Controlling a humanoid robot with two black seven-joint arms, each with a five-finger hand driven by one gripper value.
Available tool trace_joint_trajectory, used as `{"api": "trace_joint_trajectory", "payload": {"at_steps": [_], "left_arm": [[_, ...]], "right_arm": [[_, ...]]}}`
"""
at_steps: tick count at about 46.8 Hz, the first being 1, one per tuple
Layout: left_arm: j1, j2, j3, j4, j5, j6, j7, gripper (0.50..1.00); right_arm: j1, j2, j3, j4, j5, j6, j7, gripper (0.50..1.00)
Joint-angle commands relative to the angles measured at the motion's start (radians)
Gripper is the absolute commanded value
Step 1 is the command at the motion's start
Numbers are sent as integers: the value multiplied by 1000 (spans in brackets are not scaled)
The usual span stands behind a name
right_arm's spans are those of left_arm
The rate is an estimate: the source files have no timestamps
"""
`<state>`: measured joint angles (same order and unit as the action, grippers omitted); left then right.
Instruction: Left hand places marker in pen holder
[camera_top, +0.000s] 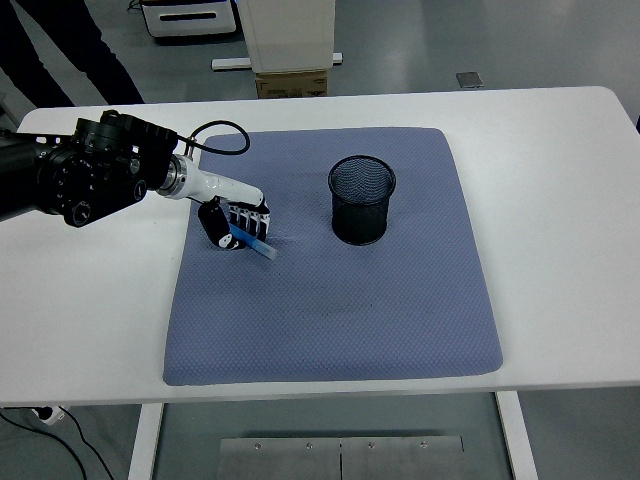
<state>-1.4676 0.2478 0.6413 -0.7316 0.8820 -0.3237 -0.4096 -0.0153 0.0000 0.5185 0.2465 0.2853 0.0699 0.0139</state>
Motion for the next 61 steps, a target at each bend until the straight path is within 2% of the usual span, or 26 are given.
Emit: {"api": "trace_joint_trajectory", "payload": {"at_steps": [1, 8, 25, 29, 38, 61], "left_arm": [[0, -1, 0, 0, 0, 2, 0, 581], [0, -1, 0, 0, 0, 35, 0, 581], [-2, 1, 0, 0, 3, 46, -2, 578], [-3, -1, 0, 0, 17, 71, -2, 575], [-2, -1, 1, 0, 34, 87, -9, 575], [-2, -2, 8, -2, 84, 86, -38, 575]], "right_arm": [[0, 0, 0, -1, 0, 1, 0, 1000], [0, 0, 0, 0, 0, 1, 0, 1000], [0, 0, 0, 0, 0, 1, 0, 1000], [0, 0, 0, 0, 0, -1, 0, 1000], [0, 0, 0, -1, 0, 1, 0, 1000], [0, 0, 0, -1, 0, 1, 0, 1000]]}}
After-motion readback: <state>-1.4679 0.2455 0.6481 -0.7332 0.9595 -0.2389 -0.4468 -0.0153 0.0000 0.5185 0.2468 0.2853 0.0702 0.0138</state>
